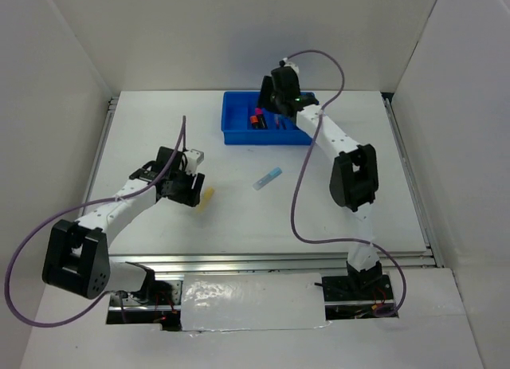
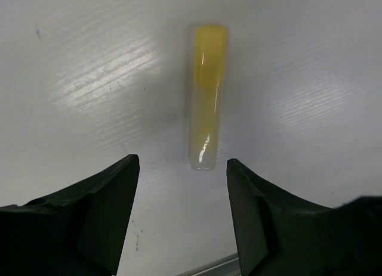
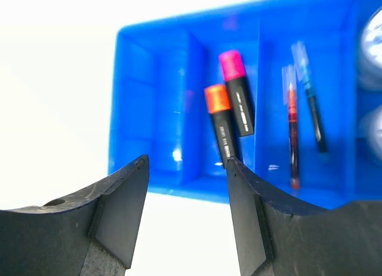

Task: Sort the stationery into containers
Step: Place the stationery in the storage box, then pick up the stationery from the center of the board.

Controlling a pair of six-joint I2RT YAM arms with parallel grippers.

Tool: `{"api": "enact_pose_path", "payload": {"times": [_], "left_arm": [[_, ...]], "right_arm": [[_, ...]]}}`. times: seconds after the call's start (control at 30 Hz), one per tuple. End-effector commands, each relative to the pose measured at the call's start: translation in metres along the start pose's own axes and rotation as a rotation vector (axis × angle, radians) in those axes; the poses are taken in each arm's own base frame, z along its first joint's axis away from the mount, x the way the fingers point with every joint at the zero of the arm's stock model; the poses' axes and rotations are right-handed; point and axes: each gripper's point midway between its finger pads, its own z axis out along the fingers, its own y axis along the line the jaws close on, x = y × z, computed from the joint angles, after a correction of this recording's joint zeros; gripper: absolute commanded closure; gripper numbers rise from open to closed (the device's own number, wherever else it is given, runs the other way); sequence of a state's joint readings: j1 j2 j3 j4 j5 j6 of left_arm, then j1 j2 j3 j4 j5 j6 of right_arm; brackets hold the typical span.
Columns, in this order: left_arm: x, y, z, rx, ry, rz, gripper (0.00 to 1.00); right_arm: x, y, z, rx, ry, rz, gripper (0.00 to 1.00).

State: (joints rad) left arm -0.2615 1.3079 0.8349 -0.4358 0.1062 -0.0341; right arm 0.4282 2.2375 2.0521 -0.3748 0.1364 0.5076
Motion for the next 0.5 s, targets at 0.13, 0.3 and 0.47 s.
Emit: {"api": "enact_pose_path", "payload": {"times": [0.13, 0.3, 0.47], "left_arm": [[0.004, -0.019, 0.023, -0.043, 0.095, -0.014, 0.28], [0.009, -0.019, 0.04, -0.086, 0.129, 0.003, 0.32], [0.012, -0.015, 0.055, -0.109, 0.154, 0.016, 0.44]], "right_arm": [[-0.113, -0.019, -0.131, -0.08, -0.181, 0.054, 0.4], [-0.129, -0.074, -0.171, -0.05, -0.189, 0.127, 0.43], [-0.106, -0.116, -0.184, -0.05, -0.137, 0.186, 0.49]]}}
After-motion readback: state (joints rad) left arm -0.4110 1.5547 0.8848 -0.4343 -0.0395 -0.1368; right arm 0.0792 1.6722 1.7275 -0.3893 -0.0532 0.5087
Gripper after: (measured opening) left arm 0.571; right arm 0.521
